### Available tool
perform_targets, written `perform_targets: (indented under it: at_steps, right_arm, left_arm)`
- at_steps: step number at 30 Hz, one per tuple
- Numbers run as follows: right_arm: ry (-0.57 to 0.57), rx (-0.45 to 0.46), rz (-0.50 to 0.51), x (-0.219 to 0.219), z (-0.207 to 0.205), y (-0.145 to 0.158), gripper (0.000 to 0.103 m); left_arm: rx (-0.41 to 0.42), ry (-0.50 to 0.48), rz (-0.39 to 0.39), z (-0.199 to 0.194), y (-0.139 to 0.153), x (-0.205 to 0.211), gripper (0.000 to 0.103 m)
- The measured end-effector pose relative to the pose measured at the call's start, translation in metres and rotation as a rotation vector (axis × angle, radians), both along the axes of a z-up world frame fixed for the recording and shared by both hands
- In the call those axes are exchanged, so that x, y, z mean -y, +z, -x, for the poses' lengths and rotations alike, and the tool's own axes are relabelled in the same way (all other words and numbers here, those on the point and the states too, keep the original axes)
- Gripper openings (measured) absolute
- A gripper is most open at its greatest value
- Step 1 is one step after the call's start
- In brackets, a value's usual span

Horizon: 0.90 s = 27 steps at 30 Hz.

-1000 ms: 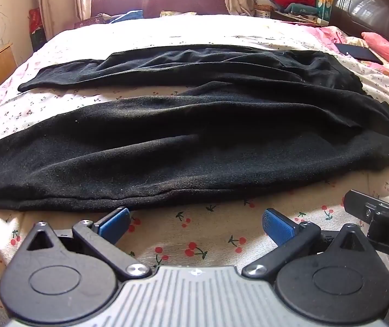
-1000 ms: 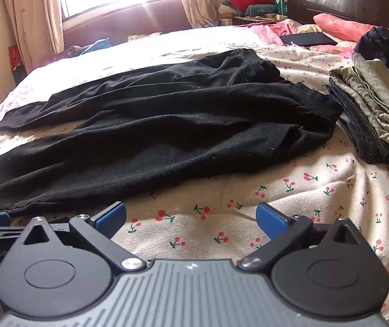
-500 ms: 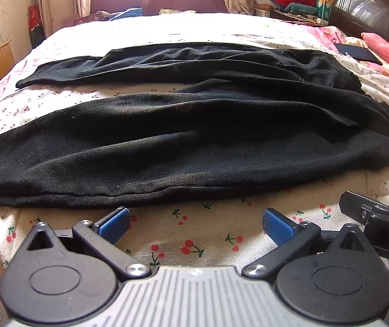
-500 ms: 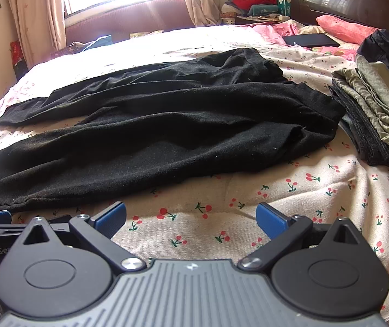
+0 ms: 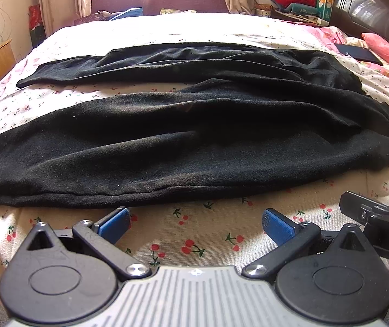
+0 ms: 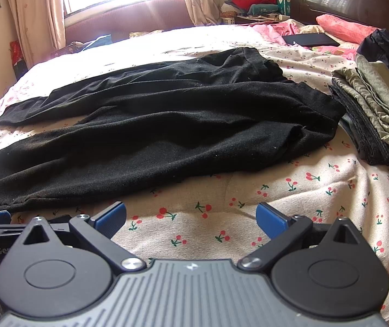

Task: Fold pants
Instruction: 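Move both tools toward the black pants lying flat on the bed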

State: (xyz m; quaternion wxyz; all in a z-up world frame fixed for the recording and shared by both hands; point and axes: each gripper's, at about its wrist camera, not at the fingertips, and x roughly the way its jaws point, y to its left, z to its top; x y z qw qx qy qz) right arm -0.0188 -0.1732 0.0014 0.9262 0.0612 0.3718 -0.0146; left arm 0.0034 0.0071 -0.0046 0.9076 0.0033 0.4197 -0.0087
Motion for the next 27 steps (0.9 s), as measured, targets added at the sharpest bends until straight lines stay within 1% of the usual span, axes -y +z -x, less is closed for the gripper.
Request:
perform_targets:
  at_steps: [11, 18, 23, 27]
  right_arm:
    - [0.000, -0.002, 0.002, 0.000, -0.001, 0.000, 0.100]
    - [0.001, -0.001, 0.002, 0.000, 0.000, 0.000, 0.100]
    - [0.005, -0.002, 0.003, -0.001, -0.001, -0.001, 0.100]
    - [0.005, -0.004, -0.001, 0.000, -0.001, -0.001, 0.100]
  left_arm:
    - [0.000, 0.001, -0.001, 0.000, 0.000, -0.001, 0.103]
    - [-0.014, 0.018, 0.021, 0.000, -0.003, -0.004, 0.103]
    - [-0.045, 0.017, 0.011, 0.001, -0.008, -0.001, 0.103]
    - [-0.075, 0.025, 0.048, 0.000, -0.011, -0.004, 0.103]
